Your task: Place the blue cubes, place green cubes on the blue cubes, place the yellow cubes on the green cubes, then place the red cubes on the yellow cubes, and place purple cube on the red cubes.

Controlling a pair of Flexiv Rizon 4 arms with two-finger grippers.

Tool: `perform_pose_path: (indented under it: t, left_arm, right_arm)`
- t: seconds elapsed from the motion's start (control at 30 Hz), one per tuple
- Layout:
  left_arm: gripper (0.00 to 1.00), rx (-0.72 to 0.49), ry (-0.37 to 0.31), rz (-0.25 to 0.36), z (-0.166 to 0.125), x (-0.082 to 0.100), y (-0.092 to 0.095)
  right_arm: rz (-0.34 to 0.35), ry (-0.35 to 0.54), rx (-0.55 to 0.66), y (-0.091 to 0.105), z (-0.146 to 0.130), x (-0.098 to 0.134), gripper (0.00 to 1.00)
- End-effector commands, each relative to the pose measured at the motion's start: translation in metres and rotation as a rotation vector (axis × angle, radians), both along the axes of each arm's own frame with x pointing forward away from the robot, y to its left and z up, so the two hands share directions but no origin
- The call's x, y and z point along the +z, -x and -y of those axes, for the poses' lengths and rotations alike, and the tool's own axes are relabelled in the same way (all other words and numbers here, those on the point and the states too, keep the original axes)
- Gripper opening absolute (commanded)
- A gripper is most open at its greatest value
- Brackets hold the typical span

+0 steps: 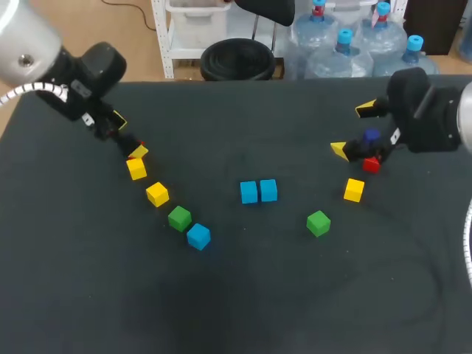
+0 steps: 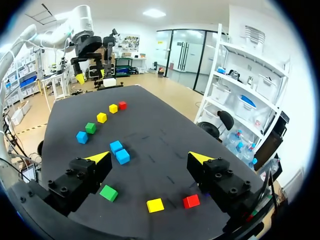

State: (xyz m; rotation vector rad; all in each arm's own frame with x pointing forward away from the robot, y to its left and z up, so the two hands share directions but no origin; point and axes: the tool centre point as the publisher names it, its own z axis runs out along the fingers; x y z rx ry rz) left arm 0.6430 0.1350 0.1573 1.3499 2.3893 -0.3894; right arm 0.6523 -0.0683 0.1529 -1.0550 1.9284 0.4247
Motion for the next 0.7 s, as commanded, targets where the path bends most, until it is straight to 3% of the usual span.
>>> perform_pose_path:
  t: [0.03,0.07,0.13,0.27,0.43,0.57,0.7]
  left_arm:
    - [1.00,-0.367,-0.301,-0.068,0.025,0.023,-0.016]
    - [1.00,-0.455,-0.396,-0.082,0.031,0.023,-0.020]
    - [1.00,-0.567,-0.432,-0.093,0.042,0.023,-0.026]
    - [1.00,-0.802,-0.540,-0.132,0.073,0.006,-0.024]
    - [1.00,-0.965,-0.649,-0.155,0.102,-0.015,-0.018]
    - [1.00,-1.124,-0.712,-0.151,0.129,-0.032,-0.002]
    - [1.00,-1.174,-0.800,-0.155,0.129,-0.051,0.015]
  right_arm:
    - [0.116,0.063,-0.189,0.003,-0.003,0.000,1.00]
    - [0.116,0.063,-0.189,0.003,-0.003,0.000,1.00]
    - [0.116,0.063,-0.189,0.003,-0.003,0.000,1.00]
    - [0.116,0.063,-0.189,0.003,-0.003,0.000,1.00]
    - [0.116,0.063,-0.189,0.003,-0.003,0.000,1.00]
    - [0.116,0.063,-0.189,0.003,-0.003,0.000,1.00]
    - [0.116,0.063,-0.189,0.003,-0.003,0.000,1.00]
